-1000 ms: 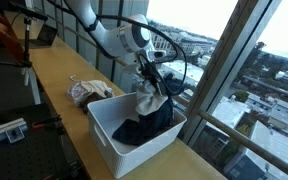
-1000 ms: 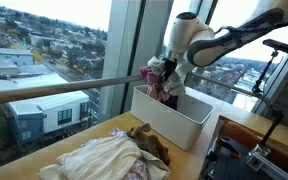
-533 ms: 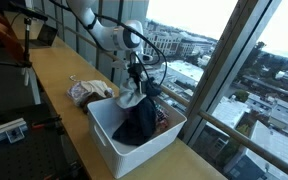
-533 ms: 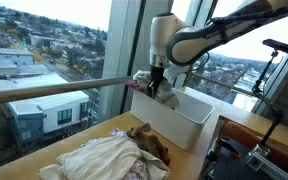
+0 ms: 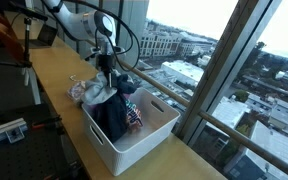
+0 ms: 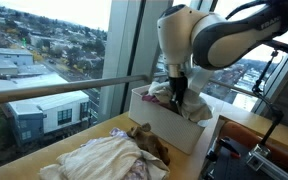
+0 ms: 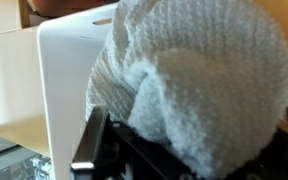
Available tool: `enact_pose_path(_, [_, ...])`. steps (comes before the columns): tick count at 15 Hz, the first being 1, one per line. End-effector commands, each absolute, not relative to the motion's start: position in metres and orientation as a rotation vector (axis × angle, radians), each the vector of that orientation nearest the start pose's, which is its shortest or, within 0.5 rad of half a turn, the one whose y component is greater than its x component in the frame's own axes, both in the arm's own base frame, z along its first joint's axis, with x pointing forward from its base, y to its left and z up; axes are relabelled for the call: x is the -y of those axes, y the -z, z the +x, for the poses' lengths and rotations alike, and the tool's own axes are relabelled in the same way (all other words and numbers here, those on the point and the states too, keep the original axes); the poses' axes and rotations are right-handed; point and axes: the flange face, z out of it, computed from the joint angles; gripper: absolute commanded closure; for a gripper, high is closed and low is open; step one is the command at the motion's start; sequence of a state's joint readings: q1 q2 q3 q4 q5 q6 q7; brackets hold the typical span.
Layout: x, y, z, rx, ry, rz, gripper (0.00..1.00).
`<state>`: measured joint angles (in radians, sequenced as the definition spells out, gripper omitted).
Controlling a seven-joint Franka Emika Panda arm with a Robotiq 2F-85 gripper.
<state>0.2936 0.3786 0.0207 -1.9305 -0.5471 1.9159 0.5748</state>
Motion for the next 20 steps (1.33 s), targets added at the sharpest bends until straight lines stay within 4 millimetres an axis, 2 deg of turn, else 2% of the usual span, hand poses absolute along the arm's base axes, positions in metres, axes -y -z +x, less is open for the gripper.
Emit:
enact_pose_path(1, [-0.098,-0.267,0.537,0.014,0.103,2.468,1.0])
enact_pose_path(4, [-0.07,-0.264,0.546,0.059,-0.016,2.459,1.0])
enact_pose_path(8, [-0.055,-0.258,0.571,0.097,-0.113,2.495,1.0])
enact_pose_path(9, [-0.054,-0.259,0.575,0.104,-0.13,2.511,0.75])
enact_pose_path(11, [-0.051,-0.262,0.579,0.123,-0.148,2.54,0.68])
enact_pose_path(14, [-0.049,-0.275,0.577,0.135,-0.178,2.573,0.45])
enact_pose_path(18, [-0.061,-0.316,0.562,0.133,-0.25,2.608,0.17])
enact_pose_path(20, [-0.085,-0.345,0.551,0.116,-0.32,2.621,0.02])
